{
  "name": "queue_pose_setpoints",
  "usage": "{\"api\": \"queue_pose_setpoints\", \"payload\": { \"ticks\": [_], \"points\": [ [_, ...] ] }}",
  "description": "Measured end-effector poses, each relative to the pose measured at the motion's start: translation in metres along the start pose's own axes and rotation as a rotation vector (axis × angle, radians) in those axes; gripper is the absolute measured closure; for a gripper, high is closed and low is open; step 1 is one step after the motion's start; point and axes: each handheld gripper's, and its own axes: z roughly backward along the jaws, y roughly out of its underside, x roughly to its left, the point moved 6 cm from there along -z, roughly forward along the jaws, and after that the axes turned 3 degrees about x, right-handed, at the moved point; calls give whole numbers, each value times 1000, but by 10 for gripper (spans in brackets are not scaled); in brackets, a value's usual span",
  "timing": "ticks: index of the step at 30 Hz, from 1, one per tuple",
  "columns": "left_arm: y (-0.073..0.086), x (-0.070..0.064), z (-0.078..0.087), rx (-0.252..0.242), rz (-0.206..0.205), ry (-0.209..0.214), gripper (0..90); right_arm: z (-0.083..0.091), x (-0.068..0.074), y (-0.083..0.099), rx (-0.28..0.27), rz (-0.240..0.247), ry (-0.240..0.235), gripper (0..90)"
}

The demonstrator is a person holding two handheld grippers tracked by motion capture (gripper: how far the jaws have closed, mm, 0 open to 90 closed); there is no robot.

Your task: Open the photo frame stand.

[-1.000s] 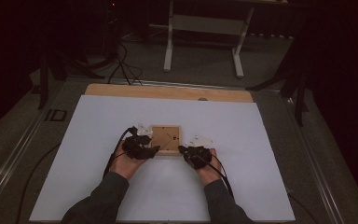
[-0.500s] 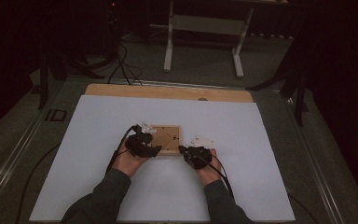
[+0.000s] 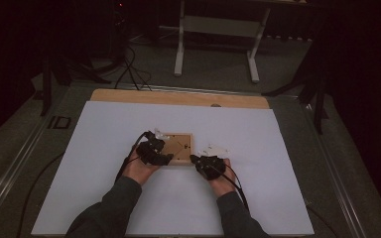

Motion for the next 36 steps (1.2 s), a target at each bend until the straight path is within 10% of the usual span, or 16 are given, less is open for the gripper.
{"api": "queue_pose_setpoints", "payload": {
  "ticks": [36],
  "points": [
    [-4, 2, -14, 28, -15, 29, 500, 0, 0, 0, -3, 0, -2, 897]
  ]
}}
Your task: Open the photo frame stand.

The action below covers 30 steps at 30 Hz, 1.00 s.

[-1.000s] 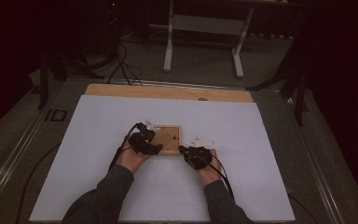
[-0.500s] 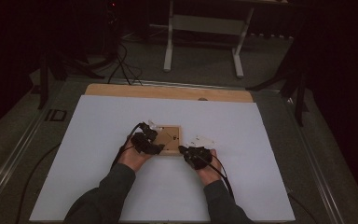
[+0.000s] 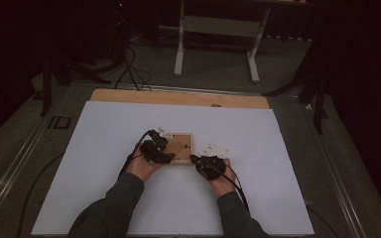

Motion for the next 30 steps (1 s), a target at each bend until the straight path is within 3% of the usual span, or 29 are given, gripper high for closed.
{"api": "queue_pose_setpoints", "payload": {
  "ticks": [18, 30],
  "points": [
    [-1, 0, 0, 15, -11, 0, 509, 0, 0, 0, 1, 1, -1, 898],
    [-10, 1, 9, 11, -2, 9, 508, 0, 0, 0, 1, 0, -2, 898]
  ]
}}
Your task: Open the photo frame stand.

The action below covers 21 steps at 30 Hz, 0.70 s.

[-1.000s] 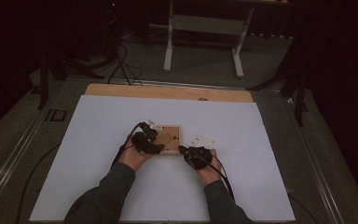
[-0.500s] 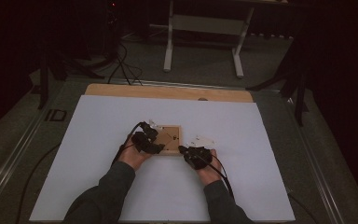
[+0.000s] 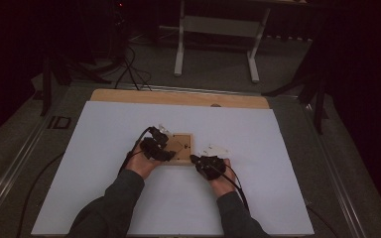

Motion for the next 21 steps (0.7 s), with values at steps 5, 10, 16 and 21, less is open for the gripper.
{"api": "queue_pose_setpoints", "payload": {
  "ticks": [5, 10, 16, 21],
  "points": [
    [-1, 0, 0, 7, 2, 3, 507, 0, 0, 0, 1, -1, -1, 897],
    [0, 1, 1, 7, 10, 14, 501, 0, 0, 0, 1, -2, -1, 897],
    [2, 2, 1, 9, 10, 11, 463, 0, 0, 0, 1, -1, -1, 898],
    [9, 1, 0, 31, 4, 16, 457, 0, 0, 0, 0, 0, -1, 897]
  ]
}}
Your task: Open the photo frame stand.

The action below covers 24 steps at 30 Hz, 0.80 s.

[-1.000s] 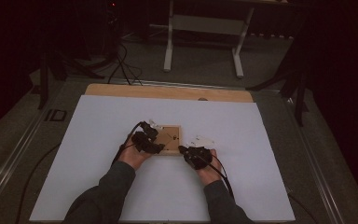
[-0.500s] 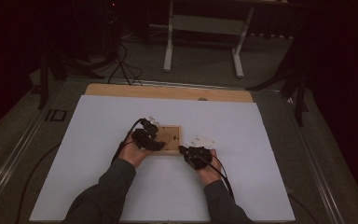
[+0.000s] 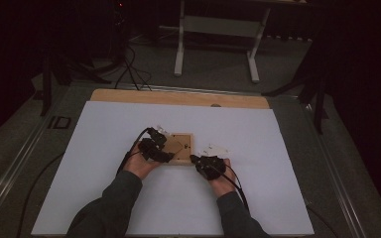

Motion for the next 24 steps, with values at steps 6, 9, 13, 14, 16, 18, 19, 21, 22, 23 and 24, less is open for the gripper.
{"api": "queue_pose_setpoints", "payload": {
  "ticks": [6, 9, 13, 14, 16, 18, 19, 21, 22, 23, 24],
  "points": [
    [3, 0, 2, 10, 0, 21, 466, 0, 0, 0, -2, -1, 0, 897],
    [3, 1, 4, 10, 12, 31, 498, 0, 0, 0, -1, -1, -1, 897],
    [2, 0, 5, 11, 9, 21, 501, 0, 0, 0, -2, 0, -1, 898],
    [1, 0, 6, 4, 13, 22, 501, 0, 0, 0, -1, 0, -2, 897],
    [-2, 0, 10, -20, 22, 31, 501, 0, 0, 0, -2, 0, -2, 898],
    [-6, 0, 14, -42, 33, 38, 501, 0, 0, 0, -2, 0, -2, 897],
    [-8, 0, 15, -47, 33, 39, 501, 0, 0, 0, -1, -1, -2, 897],
    [-11, -1, 16, -54, 40, 38, 500, 0, 0, 0, 0, 0, -1, 897],
    [-12, -1, 17, -54, 43, 39, 500, 0, 0, 0, 0, 0, -1, 897],
    [-12, -1, 17, -52, 43, 40, 499, 0, 0, 0, 0, 0, -1, 897],
    [-12, -1, 17, -52, 43, 40, 499, 0, 0, 0, 0, 0, -1, 897]
  ]
}}
